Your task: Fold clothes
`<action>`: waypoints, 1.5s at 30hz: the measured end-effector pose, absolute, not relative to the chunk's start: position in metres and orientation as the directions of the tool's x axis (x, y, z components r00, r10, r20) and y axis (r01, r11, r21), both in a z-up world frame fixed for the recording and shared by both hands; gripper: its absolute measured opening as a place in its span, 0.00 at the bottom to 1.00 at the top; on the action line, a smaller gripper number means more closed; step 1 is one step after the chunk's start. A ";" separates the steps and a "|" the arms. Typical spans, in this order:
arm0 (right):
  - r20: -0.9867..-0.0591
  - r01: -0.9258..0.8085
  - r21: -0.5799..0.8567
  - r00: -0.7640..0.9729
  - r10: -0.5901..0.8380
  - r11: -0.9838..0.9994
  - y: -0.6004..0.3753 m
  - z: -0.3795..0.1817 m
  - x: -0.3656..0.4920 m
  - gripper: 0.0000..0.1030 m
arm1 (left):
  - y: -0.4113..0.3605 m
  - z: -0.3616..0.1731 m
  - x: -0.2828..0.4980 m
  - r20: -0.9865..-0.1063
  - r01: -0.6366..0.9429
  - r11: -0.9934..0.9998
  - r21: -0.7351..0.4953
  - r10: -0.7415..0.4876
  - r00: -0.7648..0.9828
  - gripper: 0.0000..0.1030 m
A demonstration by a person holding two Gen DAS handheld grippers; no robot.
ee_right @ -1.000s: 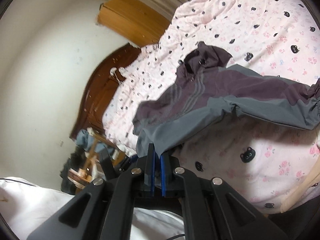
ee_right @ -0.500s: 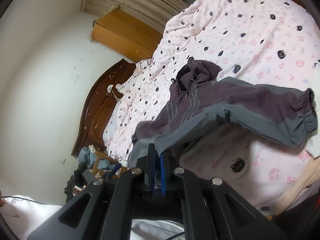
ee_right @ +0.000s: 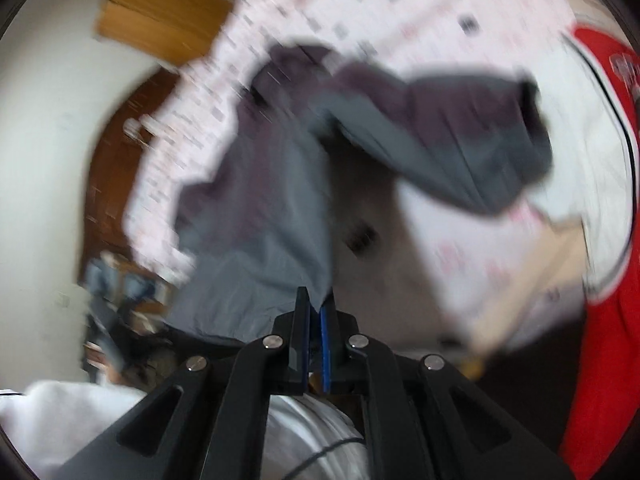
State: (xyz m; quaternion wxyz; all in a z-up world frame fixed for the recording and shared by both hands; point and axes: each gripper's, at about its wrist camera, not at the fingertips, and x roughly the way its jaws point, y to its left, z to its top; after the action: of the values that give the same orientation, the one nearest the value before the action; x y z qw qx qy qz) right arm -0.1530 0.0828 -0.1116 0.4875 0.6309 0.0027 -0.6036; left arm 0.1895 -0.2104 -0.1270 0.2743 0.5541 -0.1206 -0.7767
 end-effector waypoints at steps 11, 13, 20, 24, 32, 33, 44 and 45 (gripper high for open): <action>-0.944 0.753 0.327 0.234 -0.232 -0.571 0.041 -0.205 -0.114 0.14 | -0.214 -0.172 0.175 -0.857 0.277 -0.824 0.494 -0.516 -0.007 0.78; -0.959 0.781 0.283 0.214 -0.187 -0.557 0.040 -0.213 -0.106 0.26 | -0.215 -0.168 0.179 -0.867 0.297 -0.831 0.471 -0.497 -0.017 0.78; -0.924 0.755 0.367 0.226 -0.309 -0.544 0.059 -0.180 -0.124 0.38 | -0.222 -0.145 0.193 -0.904 0.323 -0.875 0.361 -0.413 -0.107 0.77; -0.881 0.683 0.413 0.134 -0.453 -0.602 0.090 -0.139 -0.172 0.38 | -0.222 -0.136 0.188 -0.896 0.290 -0.883 0.369 -0.421 -0.140 0.77; -0.881 0.666 0.311 -0.066 -0.468 -0.678 0.103 -0.116 -0.243 0.40 | -0.216 -0.132 0.179 -0.887 0.142 -0.897 0.418 -0.437 -0.151 0.77; -0.880 0.664 0.296 -0.089 -0.466 -0.687 0.104 -0.115 -0.251 0.40 | -0.215 -0.130 0.180 -0.887 0.137 -0.899 0.417 -0.435 -0.156 0.77; -0.886 0.663 0.208 -0.185 -0.426 -0.719 0.075 -0.122 -0.285 0.33 | -0.223 -0.096 0.193 -0.899 0.142 -0.935 0.325 -0.352 -0.259 0.77; -0.885 0.661 0.201 -0.193 -0.423 -0.723 0.076 -0.120 -0.287 0.33 | -0.226 -0.090 0.193 -0.898 0.148 -0.938 0.312 -0.342 -0.275 0.77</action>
State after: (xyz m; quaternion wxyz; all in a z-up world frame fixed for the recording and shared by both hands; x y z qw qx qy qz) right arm -0.2867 0.0760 -0.1202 0.3547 0.5269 0.1133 -0.7641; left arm 0.1933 -0.2261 -0.0899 0.1544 0.5818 -0.0835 -0.7942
